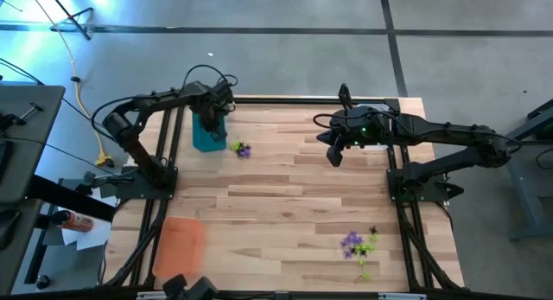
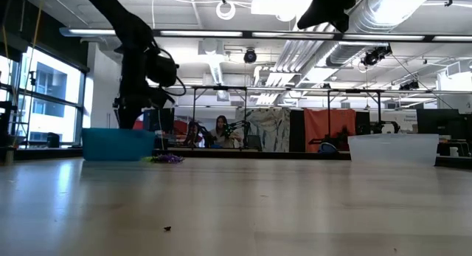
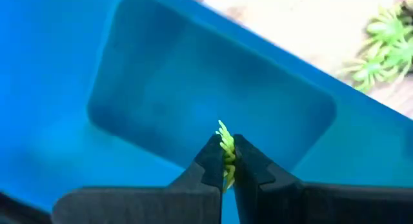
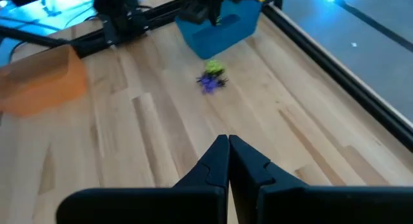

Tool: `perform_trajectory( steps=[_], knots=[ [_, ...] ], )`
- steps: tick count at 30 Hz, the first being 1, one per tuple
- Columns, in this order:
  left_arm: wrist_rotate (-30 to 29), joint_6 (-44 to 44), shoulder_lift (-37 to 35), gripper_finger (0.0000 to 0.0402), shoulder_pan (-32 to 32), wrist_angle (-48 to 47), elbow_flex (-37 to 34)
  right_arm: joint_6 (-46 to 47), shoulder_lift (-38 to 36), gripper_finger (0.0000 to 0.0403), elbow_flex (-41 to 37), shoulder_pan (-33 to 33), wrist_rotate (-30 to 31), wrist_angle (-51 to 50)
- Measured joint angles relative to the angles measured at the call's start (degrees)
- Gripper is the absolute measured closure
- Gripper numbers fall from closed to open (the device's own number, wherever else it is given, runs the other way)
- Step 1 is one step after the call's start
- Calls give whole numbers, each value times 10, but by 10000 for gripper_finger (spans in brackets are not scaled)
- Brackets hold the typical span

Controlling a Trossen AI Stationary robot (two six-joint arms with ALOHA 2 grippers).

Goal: Sort Halloween decoration
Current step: Put the green spider toy into the blue bin

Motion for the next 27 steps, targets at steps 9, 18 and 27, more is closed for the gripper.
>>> perform_trajectory(
  steps=[9,18,27],
  knots=[
    [-54,145,5,402,-1,1,0,2,0,402,0,0,12,0],
    [-35,187,18,392,2,2,0,2,0,402,0,0,12,0],
    [-33,187,42,386,2,2,0,2,0,402,0,0,12,-1]
  ],
)
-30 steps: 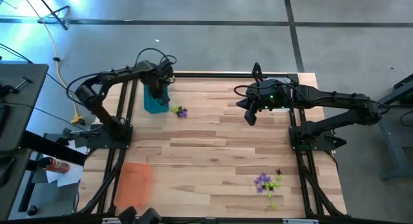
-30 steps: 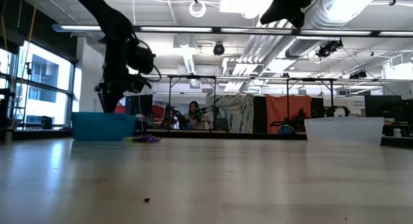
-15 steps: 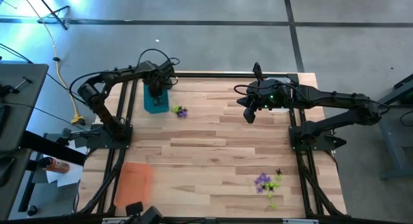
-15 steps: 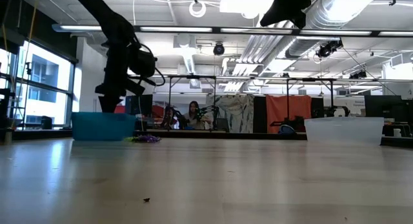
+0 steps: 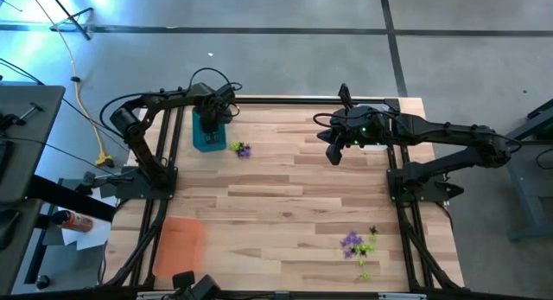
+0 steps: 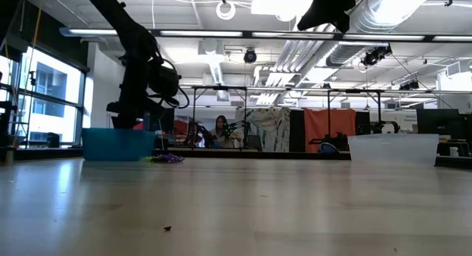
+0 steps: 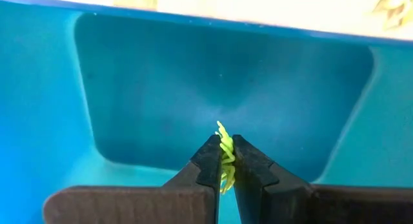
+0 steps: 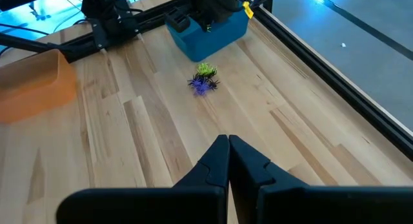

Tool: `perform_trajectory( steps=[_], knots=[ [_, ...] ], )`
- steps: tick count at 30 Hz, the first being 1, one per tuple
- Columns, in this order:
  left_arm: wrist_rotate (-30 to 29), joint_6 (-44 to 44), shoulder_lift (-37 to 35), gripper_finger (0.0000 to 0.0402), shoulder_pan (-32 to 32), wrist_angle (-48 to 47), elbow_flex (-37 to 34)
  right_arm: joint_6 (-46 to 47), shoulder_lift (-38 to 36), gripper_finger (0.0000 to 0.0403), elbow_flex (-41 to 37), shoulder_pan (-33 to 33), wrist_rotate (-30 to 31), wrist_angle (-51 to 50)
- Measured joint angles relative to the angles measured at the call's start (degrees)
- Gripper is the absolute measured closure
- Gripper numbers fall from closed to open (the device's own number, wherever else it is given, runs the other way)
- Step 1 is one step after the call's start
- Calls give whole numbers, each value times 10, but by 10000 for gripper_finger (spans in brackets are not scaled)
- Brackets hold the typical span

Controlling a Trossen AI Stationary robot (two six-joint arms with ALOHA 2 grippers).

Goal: Sort Halloween decoration
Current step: Put the green spider toy into the blue bin, then put the purple spider toy into the transparent bin

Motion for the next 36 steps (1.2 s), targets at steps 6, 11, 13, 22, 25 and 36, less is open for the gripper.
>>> perform_trajectory(
  steps=[6,11,13,22,25,36],
  knots=[
    [-1,-1,0,360,0,0,0,0,0,402,0,0,0,0],
    [-2,-3,0,300,0,-5,0,0,0,402,0,0,0,0],
    [-2,-6,-2,275,-1,-16,6,0,0,402,0,0,0,0],
    [42,-52,-14,219,-1,-110,132,-57,-2,402,0,0,12,27],
    [123,-102,-49,223,-4,-85,167,-71,-2,402,0,0,28,35],
    [277,-258,-281,254,-135,193,89,-99,-2,402,0,0,4,15]
  ],
)
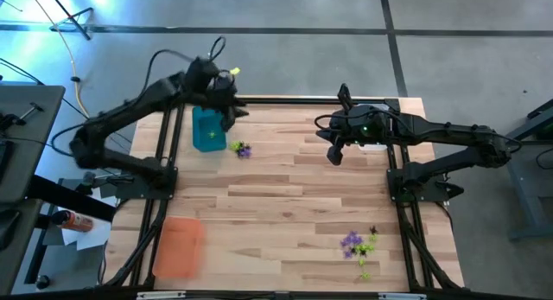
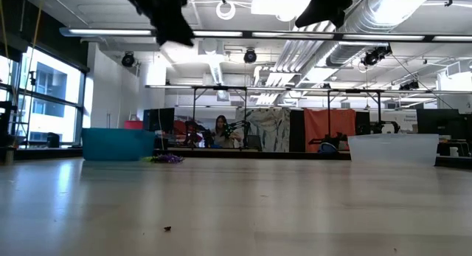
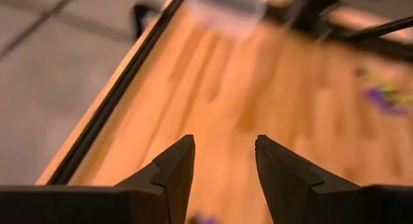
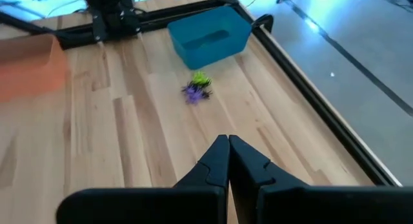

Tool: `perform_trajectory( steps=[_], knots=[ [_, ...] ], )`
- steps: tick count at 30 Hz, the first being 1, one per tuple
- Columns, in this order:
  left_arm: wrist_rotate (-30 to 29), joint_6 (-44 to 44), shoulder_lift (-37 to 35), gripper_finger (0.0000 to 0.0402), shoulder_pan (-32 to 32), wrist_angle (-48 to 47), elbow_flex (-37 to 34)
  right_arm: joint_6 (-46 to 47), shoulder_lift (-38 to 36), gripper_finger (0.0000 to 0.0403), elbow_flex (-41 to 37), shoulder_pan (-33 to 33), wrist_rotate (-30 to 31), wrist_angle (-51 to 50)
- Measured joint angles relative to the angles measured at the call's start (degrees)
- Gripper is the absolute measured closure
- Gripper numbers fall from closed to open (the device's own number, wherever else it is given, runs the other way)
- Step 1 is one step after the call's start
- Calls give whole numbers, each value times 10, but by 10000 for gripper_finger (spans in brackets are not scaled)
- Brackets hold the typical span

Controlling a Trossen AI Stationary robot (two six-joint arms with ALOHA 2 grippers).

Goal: Sort Halloween decoration
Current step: Put the purple spider toy into the transparent bin

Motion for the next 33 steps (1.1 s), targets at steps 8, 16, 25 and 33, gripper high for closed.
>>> perform_trajectory(
  steps=[8,16,25,33],
  knots=[
    [-37,-122,-83,257,-142,231,-141,-10,0,402,0,0,-13,-5],
    [-144,-173,-86,257,-195,259,-164,178,5,402,0,28,-234,-123],
    [-166,-173,-85,255,-197,260,-164,490,66,402,0,238,-258,-233],
    [-166,-173,-85,254,-197,260,-164,677,192,399,0,338,-211,-265]
  ],
)
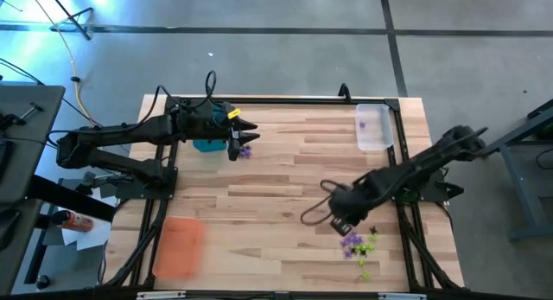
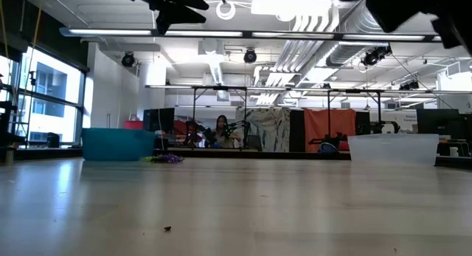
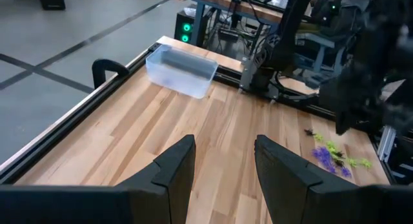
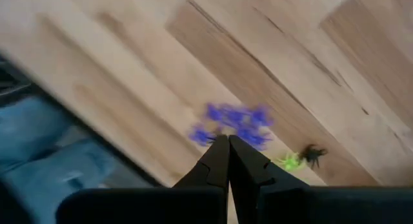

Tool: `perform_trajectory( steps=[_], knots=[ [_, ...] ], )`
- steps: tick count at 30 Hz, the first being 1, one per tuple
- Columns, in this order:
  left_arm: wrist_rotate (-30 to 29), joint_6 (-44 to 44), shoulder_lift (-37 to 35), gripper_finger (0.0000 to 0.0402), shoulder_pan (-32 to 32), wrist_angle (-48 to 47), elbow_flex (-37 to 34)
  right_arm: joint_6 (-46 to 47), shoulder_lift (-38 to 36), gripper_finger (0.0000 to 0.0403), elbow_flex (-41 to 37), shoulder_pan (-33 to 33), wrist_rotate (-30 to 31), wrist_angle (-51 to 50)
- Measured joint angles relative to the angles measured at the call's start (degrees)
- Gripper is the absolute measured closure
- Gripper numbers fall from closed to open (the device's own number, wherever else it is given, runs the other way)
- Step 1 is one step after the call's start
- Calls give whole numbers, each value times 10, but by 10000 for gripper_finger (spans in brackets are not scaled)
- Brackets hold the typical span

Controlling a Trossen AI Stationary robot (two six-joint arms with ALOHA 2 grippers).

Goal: Sort Halloween decoration
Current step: Put the purple spider toy into the transparent bin

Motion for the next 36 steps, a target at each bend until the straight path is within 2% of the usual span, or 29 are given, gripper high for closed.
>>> perform_trajectory(
  steps=[3,8,12,15,20,25,36],
  knots=[
    [0,0,0,253,0,0,0,15,41,377,0,22,-6,-19],
    [0,0,0,253,0,0,0,43,77,311,-2,57,-9,-38],
    [0,0,0,253,0,0,0,116,68,282,-66,73,-19,86],
    [0,0,0,253,0,0,0,187,52,280,-134,81,-18,176],
    [0,0,0,253,0,0,0,284,21,279,-193,82,2,245],
    [0,0,0,253,0,0,0,338,18,279,-207,86,14,244],
    [0,0,0,253,0,0,0,366,49,279,-207,86,31,244]
  ],
)
